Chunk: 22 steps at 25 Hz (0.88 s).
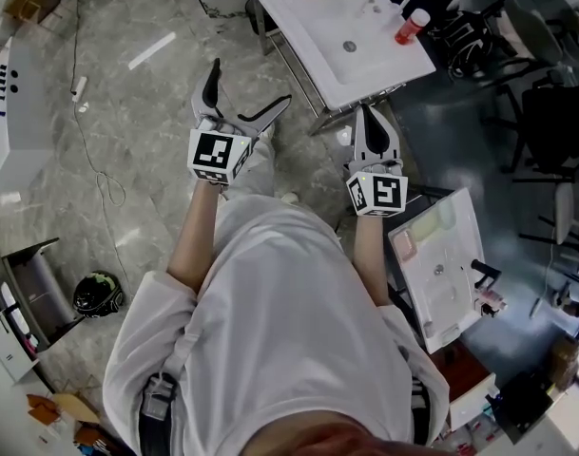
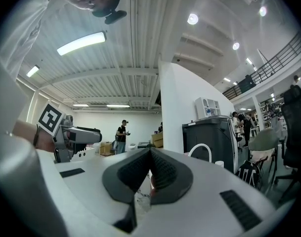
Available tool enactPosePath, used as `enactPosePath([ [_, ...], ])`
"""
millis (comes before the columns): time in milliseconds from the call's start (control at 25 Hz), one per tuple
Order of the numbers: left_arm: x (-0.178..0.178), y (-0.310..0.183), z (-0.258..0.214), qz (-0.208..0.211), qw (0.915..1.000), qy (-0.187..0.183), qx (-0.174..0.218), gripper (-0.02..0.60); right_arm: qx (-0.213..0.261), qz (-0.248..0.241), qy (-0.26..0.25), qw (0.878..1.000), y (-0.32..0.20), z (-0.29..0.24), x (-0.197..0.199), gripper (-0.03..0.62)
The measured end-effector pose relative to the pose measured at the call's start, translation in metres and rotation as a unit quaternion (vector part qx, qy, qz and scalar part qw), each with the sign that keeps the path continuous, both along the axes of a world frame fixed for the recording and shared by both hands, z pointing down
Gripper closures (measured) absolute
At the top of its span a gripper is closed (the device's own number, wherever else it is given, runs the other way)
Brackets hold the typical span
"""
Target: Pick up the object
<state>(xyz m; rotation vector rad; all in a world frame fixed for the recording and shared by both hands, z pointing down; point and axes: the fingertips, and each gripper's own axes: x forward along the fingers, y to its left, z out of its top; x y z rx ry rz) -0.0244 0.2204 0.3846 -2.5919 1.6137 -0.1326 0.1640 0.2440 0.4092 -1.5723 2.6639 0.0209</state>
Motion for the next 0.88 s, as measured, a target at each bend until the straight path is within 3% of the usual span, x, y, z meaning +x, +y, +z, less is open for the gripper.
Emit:
enactPosePath([
  [280, -0.022, -0.078, 0.006, 0.001, 0.9999, 0.009, 0.009, -0.009, -0.002, 0.013, 0.013, 1.000, -0.059, 0.010, -0.017, 0.591],
  [880, -0.087, -0.345, 0.037, 0.058, 0.9978, 0.023, -0.022, -0.008, -0.065, 0.055, 0.012, 0.996, -0.267, 0.034, -0.093, 0.591],
])
